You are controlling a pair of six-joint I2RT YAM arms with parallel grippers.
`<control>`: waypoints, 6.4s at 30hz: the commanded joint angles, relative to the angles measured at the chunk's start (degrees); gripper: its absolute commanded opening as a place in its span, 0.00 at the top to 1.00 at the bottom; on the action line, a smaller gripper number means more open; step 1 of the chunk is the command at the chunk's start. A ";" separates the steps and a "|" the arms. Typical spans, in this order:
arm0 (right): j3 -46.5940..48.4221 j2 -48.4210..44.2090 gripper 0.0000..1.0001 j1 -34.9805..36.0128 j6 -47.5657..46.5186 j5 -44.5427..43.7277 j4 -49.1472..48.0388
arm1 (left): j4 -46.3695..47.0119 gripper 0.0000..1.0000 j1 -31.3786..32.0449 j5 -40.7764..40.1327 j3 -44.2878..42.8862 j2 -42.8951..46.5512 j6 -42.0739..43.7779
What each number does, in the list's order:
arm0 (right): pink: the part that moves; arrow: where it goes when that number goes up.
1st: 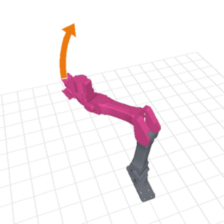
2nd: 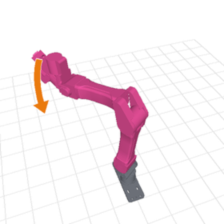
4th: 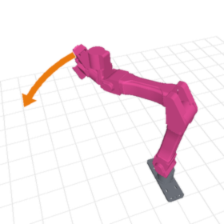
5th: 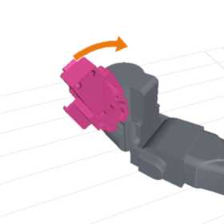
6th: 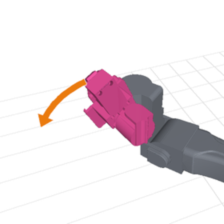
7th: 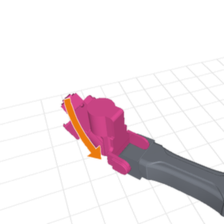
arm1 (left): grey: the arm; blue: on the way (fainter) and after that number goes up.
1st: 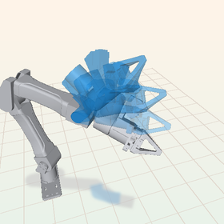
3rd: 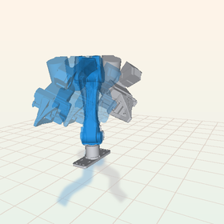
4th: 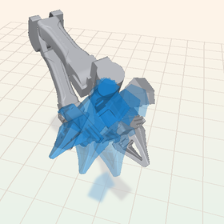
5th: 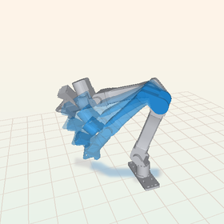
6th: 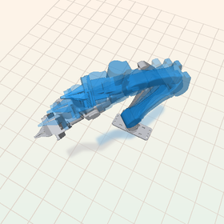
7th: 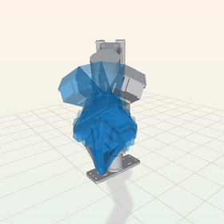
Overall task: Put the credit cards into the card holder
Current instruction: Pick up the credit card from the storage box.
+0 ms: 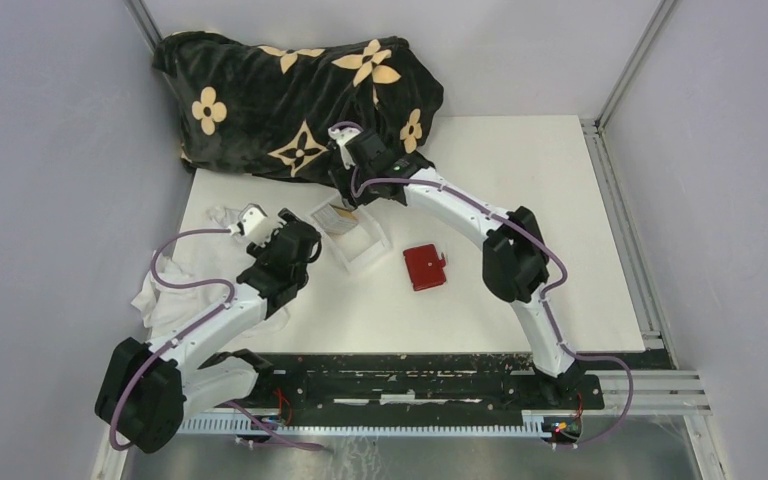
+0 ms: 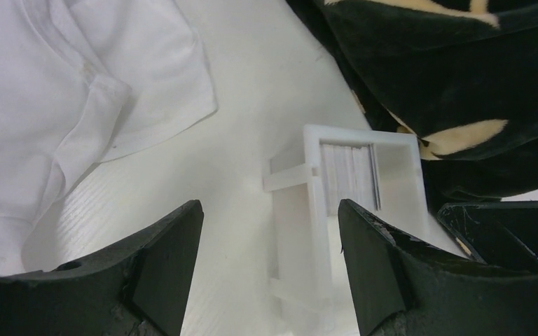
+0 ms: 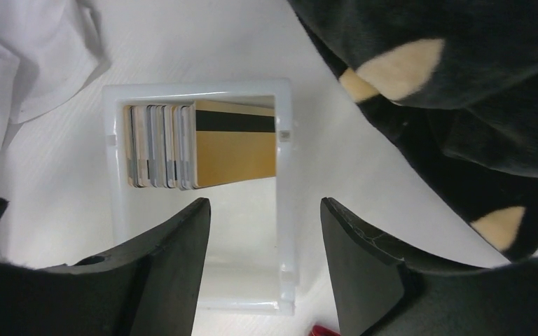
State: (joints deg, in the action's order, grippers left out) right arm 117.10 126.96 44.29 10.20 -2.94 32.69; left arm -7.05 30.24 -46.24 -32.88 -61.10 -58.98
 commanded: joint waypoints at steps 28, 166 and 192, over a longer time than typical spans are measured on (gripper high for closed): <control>22.28 16.97 0.39 1.36 2.99 10.27 5.22 | 16.65 0.25 -7.67 8.09 5.44 -12.64 -5.83; -62.49 -69.33 0.99 0.01 22.53 26.51 -7.18 | 36.69 0.36 13.27 90.34 1.66 -0.81 25.20; -66.02 -69.58 0.52 -6.48 20.14 12.12 -11.98 | 50.32 0.97 13.27 65.35 2.59 -11.00 14.60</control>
State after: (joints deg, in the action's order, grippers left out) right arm 52.73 59.16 38.09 30.81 17.08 25.54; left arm 32.64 43.38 30.11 -29.52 -69.67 -36.21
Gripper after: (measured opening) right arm 0.476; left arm 0.045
